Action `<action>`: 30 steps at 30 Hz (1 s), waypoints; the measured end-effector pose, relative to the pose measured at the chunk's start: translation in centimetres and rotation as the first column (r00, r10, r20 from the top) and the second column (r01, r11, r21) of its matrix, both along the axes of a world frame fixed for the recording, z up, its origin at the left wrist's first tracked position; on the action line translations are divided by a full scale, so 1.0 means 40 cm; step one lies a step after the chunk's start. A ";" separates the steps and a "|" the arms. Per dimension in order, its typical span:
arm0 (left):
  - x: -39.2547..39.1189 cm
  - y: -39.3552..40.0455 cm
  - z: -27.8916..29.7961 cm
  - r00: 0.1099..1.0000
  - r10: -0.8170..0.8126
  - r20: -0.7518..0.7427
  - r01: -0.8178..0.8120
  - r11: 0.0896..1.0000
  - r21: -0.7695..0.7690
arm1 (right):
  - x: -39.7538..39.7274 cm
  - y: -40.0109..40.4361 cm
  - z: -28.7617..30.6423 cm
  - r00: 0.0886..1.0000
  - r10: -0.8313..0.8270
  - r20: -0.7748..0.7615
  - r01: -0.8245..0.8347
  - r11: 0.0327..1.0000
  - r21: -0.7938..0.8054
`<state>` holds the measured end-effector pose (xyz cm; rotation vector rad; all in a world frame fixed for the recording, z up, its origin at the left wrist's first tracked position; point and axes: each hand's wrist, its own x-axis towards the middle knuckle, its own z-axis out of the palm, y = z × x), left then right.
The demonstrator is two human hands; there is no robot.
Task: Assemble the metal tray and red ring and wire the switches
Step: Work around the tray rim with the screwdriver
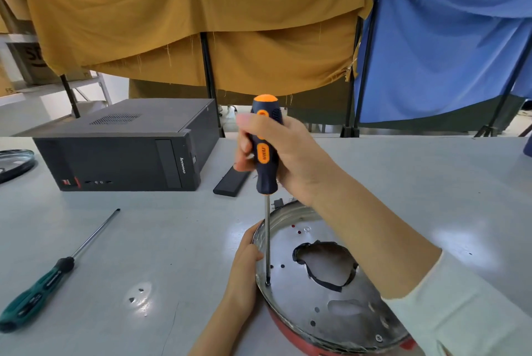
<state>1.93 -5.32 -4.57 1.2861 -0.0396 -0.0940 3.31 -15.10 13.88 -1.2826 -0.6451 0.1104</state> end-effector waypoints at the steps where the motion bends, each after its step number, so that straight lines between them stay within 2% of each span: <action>1: -0.001 0.000 0.001 1.000 0.006 -0.008 -0.006 1.000 -0.001 | 0.005 -0.006 0.006 0.992 0.118 -0.035 -0.117 0.992 0.038; 3: 0.001 0.000 -0.001 1.000 0.009 -0.001 -0.009 1.000 0.006 | 0.009 -0.011 0.012 0.966 0.242 -0.087 -0.235 0.968 0.086; 5: 0.000 0.001 -0.001 1.000 0.012 -0.003 -0.012 1.000 0.000 | 0.012 -0.015 0.011 0.964 0.234 -0.123 -0.223 0.970 0.100; 6: -0.001 0.002 -0.001 1.000 0.015 -0.003 -0.015 1.000 -0.004 | 0.012 -0.013 0.008 0.977 0.171 -0.128 -0.159 0.982 0.099; 8: -0.002 0.000 -0.002 1.000 0.011 0.003 -0.011 1.000 -0.005 | 0.003 0.005 -0.003 0.991 -0.082 -0.102 0.092 0.991 0.100; 10: 0.000 -0.002 -0.003 1.000 0.024 0.001 -0.024 1.000 0.001 | -0.017 0.027 -0.017 0.922 -0.387 -0.024 0.387 0.916 0.104; 12: 0.004 -0.003 -0.005 0.999 0.032 -0.007 -0.032 0.999 0.004 | -0.030 0.035 -0.024 0.859 -0.508 0.059 0.502 0.860 0.095; 14: 0.009 -0.002 -0.009 0.999 0.041 -0.014 -0.040 0.999 0.018 | -0.032 0.021 -0.016 0.914 -0.392 0.099 0.389 0.920 0.050; 16: 0.009 -0.002 -0.012 0.999 0.041 -0.014 -0.040 0.999 0.025 | -0.023 -0.005 0.003 0.992 -0.100 0.082 0.103 0.994 -0.028; 18: 0.006 -0.002 -0.011 0.999 0.039 -0.013 -0.039 0.999 0.027 | -0.014 -0.025 0.017 0.982 0.190 0.018 -0.188 0.980 -0.069; 19: 0.005 -0.001 -0.010 0.999 0.037 -0.011 -0.036 0.999 0.030 | -0.011 -0.029 0.019 0.962 0.273 -0.005 -0.273 0.960 -0.057; 21: 0.003 0.001 -0.009 0.999 0.031 0.009 -0.031 0.999 0.041 | -0.009 -0.023 0.019 0.951 0.308 -0.021 -0.308 0.951 -0.007; 23: -0.001 0.001 -0.008 0.999 0.021 0.027 -0.023 0.999 0.042 | -0.007 -0.005 0.014 0.977 0.211 -0.026 -0.211 0.977 0.023; 25: -0.005 -0.002 -0.007 0.999 0.014 0.039 -0.016 0.999 0.029 | -0.007 0.021 0.000 0.999 -0.051 -0.004 0.051 0.998 0.042; 26: -0.007 -0.003 -0.006 0.999 0.018 0.040 -0.019 1.000 0.017 | -0.008 0.033 -0.009 0.974 -0.224 0.020 0.222 0.973 0.054; 28: -0.009 -0.005 -0.006 0.999 0.034 0.040 -0.034 0.999 0.005 | -0.016 0.052 -0.024 0.856 -0.512 0.077 0.504 0.858 0.097; 30: -0.010 -0.006 -0.004 0.998 0.038 0.048 -0.039 0.999 0.013 | -0.021 0.048 -0.029 0.813 -0.568 0.124 0.557 0.823 0.114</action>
